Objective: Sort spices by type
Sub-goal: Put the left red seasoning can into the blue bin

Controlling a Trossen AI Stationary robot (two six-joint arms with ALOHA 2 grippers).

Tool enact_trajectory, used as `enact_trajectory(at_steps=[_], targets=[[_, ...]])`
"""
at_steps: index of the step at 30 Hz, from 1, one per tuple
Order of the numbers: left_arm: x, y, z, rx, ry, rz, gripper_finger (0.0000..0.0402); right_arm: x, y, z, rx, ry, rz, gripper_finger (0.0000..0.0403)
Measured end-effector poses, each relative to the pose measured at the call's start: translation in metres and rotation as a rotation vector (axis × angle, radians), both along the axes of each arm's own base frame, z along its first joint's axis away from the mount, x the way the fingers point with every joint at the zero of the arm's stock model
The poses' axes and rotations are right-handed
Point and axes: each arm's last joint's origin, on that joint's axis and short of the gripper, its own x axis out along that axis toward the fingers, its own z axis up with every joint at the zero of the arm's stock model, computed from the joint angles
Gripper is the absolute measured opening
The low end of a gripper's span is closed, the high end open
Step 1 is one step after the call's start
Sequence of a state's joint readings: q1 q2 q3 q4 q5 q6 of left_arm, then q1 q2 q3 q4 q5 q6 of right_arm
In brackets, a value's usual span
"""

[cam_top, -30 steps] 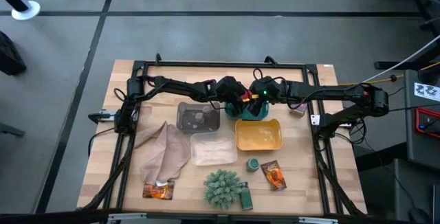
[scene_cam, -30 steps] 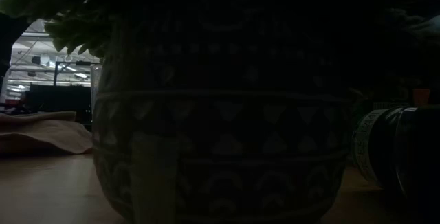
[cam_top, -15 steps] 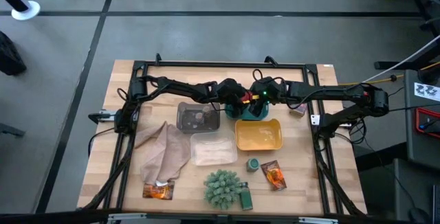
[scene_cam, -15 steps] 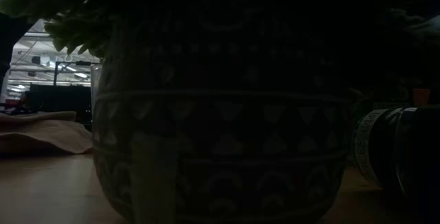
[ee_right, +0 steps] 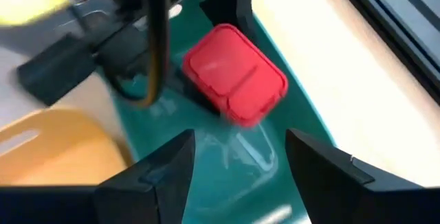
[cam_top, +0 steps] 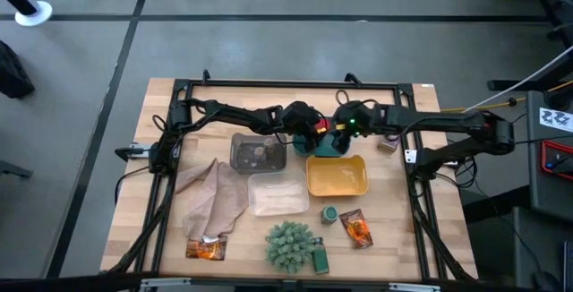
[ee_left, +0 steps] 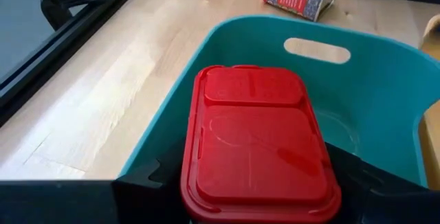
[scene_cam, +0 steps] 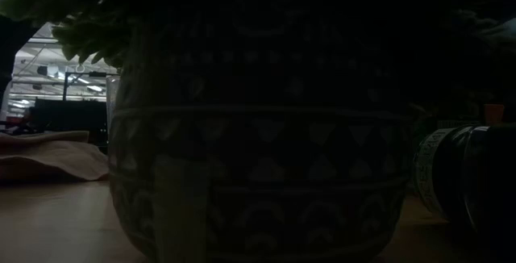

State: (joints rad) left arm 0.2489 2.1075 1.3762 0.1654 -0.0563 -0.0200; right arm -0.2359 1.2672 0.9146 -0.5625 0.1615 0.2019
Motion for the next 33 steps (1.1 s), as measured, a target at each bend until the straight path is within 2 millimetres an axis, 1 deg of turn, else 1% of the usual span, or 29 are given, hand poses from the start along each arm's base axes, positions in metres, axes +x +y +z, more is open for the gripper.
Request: enact_trajectory(at_steps=[5, 7, 9, 13, 16, 20, 23, 27, 33], targets=[[0.0, 0.0, 0.0, 0.0, 0.0, 0.0, 0.021, -0.033, 0.008, 0.027, -0.027, -0.085, -0.004, 0.0227], [0.0, 0.0, 0.0, 0.0, 0.001, 0.0, 0.021, -0.048, 0.011, 0.03, -0.04, -0.127, -0.007, 0.0227], [0.0, 0.0, 0.0, 0.0, 0.001, 0.0, 0.021, -0.062, 0.015, 0.027, -0.045, -0.173, -0.002, 0.0227], [0.0, 0.0, 0.0, 0.0, 0.001, 0.0, 0.021, -0.087, 0.021, 0.01, -0.05, -0.225, 0.004, 0.0227], [0.0, 0.0, 0.0, 0.0, 0.001, 0.0, 0.021, -0.098, 0.024, -0.006, -0.044, -0.284, 0.018, 0.0227], [0.0, 0.0, 0.0, 0.0, 0.001, 0.0, 0.021, -0.106, 0.028, -0.027, -0.024, -0.39, 0.072, 0.0227], [0.0, 0.0, 0.0, 0.0, 0.001, 0.0, 0.021, -0.111, 0.031, -0.038, -0.013, -0.47, 0.118, 0.0227], [0.0, 0.0, 0.0, 0.0, 0.001, 0.0, 0.021, -0.116, 0.034, -0.054, 0.003, -0.517, 0.158, 0.0227], [0.0, 0.0, 0.0, -0.005, 0.0, 0.003, 0.021, -0.125, 0.036, -0.076, 0.018, -0.536, 0.145, 0.0227]])
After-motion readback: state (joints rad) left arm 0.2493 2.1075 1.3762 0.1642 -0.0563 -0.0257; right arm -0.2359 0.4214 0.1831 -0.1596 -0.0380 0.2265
